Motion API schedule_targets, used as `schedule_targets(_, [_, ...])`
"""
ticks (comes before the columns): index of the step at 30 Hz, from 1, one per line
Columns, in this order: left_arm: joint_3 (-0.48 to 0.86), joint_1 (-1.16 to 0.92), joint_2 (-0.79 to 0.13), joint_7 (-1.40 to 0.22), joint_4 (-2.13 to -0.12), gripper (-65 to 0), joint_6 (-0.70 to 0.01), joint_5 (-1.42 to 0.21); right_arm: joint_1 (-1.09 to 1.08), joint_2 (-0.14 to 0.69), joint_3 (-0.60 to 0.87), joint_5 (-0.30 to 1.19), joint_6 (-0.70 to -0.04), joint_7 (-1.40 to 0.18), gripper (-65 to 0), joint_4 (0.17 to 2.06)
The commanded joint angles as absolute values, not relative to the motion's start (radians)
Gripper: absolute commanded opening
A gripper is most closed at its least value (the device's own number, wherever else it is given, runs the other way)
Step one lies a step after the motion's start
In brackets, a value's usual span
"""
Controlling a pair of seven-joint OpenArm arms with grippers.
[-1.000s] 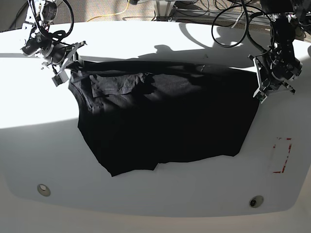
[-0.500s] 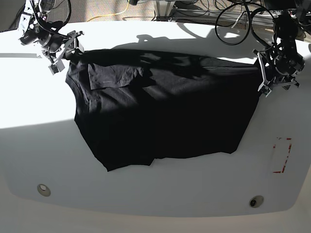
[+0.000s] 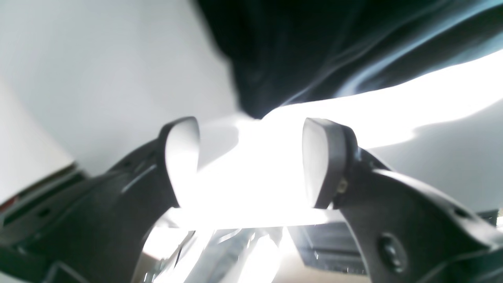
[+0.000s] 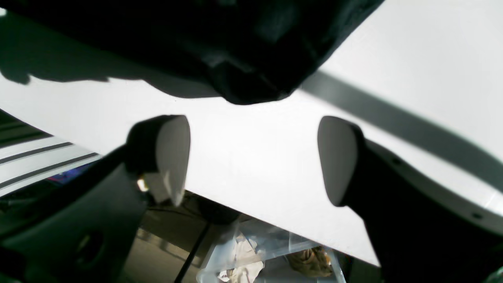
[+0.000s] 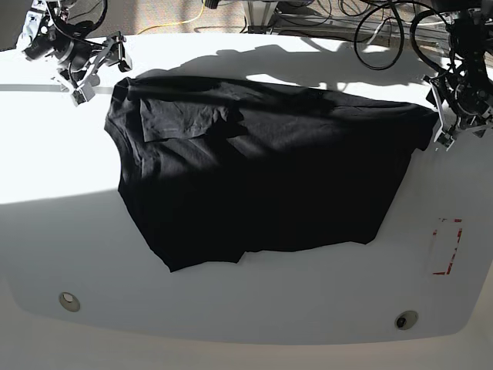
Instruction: Layout the t-shirt on the table in an organized manner, then fold the t-shirt properly
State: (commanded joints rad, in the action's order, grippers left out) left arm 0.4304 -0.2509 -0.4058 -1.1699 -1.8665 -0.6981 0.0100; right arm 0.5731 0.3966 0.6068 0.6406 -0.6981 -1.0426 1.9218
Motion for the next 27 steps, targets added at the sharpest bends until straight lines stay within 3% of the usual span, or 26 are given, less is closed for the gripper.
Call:
schedule_targets(11, [0.447, -0.076, -0.394, -1.179, -1.98, -26.1, -0.698, 0.01, 0.483, 0.395, 0.68, 0.647, -0.698, -1.047, -16.5, 1.994])
schedule_targets(17, [0.424, 0.093, -0.266, -1.179, -1.975, -26.1, -0.698, 0.012, 0.406, 0.387, 0.677, 0.645, -0.698, -1.063, -16.5, 1.992])
schedule_targets(27, [0.22, 0.217, -0.07, -1.178, -1.943, -26.1, -0.698, 0.021, 0.326, 0.343, 0.625, 0.644, -0.698, -1.148, -16.8, 1.994])
